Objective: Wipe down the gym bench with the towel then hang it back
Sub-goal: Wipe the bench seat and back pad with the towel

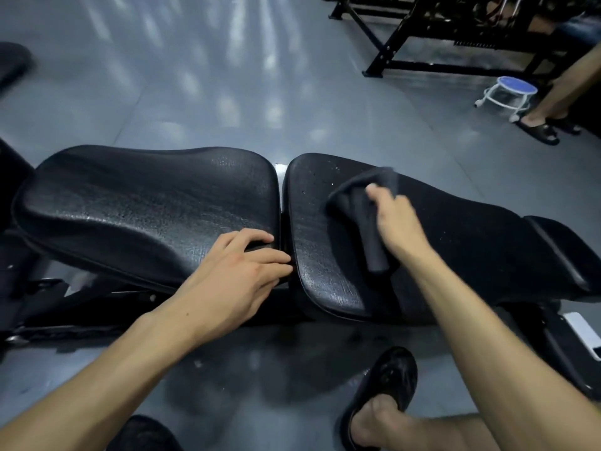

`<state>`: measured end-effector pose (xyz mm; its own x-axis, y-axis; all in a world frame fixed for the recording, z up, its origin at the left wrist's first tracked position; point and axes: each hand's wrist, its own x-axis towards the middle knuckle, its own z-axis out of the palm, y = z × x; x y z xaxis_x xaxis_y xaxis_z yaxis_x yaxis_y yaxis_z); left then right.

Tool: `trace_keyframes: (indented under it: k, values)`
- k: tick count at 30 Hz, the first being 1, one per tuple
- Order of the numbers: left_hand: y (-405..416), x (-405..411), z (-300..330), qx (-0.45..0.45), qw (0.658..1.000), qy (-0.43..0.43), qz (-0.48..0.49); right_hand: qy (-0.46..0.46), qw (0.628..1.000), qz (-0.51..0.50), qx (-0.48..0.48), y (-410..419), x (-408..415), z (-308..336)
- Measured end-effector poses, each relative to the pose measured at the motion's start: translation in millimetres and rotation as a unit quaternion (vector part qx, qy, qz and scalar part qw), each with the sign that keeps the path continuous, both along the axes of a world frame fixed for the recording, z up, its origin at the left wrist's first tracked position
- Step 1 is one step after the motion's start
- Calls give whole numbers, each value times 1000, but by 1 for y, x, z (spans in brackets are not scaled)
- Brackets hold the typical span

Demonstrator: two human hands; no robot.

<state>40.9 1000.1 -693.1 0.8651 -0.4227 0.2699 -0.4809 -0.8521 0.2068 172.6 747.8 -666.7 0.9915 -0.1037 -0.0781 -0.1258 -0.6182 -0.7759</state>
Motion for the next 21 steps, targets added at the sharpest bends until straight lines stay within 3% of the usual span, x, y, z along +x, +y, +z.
trace_keyframes:
  k: [3,6,8,9,13,16,21]
  values:
    - [0,1,0,7,1000,9,3,-54,997,-38,41,-11,-5,21]
    - [0,2,2,5,1000,18,7,-55,988,145,0,0,-42,6]
    - [-1,2,3,8,1000,16,9,-81,943,301,-118,8,-80,-14]
    - [-2,2,3,10,1000,15,8,-113,921,342,-149,7,-96,-22]
    - [-2,3,3,26,1000,0,0,-161,892,404,-124,-8,-132,-39]
    - [-2,4,2,15,1000,-1,-2,-151,889,418,-108,-6,-103,-33]
    - [-2,10,8,17,1000,17,1,-107,939,310,-105,38,-5,-19]
